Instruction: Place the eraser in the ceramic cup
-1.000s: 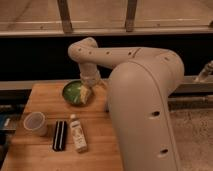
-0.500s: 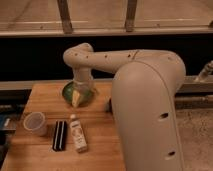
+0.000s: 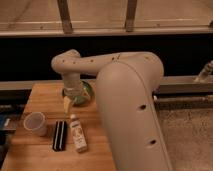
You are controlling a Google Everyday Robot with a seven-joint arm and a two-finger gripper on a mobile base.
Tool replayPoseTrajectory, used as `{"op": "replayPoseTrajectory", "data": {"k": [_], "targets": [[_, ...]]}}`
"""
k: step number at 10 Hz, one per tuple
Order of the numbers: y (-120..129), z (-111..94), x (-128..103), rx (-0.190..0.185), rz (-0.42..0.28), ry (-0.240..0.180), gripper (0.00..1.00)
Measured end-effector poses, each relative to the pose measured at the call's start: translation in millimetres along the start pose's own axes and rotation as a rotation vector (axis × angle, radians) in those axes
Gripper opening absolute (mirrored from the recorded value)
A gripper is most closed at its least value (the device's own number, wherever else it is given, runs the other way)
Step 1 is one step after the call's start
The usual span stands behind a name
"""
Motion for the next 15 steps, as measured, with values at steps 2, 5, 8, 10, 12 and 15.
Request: {"op": "replayPoseTrajectory", "data": {"k": [2,5,8,10,12,15], "targets": [[7.6,12.0,-2.5,0.004,-0.002,0.032,0.80],[6.9,12.0,-2.2,0.005,-0.001,0.032,0.80],[11.2,14.9,-3.3,0.015,-0.002,0.052,0.80],[27.6,19.8,-2.8,0.023,-0.011,0.071,0.80],[35.8,23.6,-0.6,0.023,-0.024,0.074,0.80],[57.6,29.7,-2.8,-0.029,-0.096,0.056,0.80]]}}
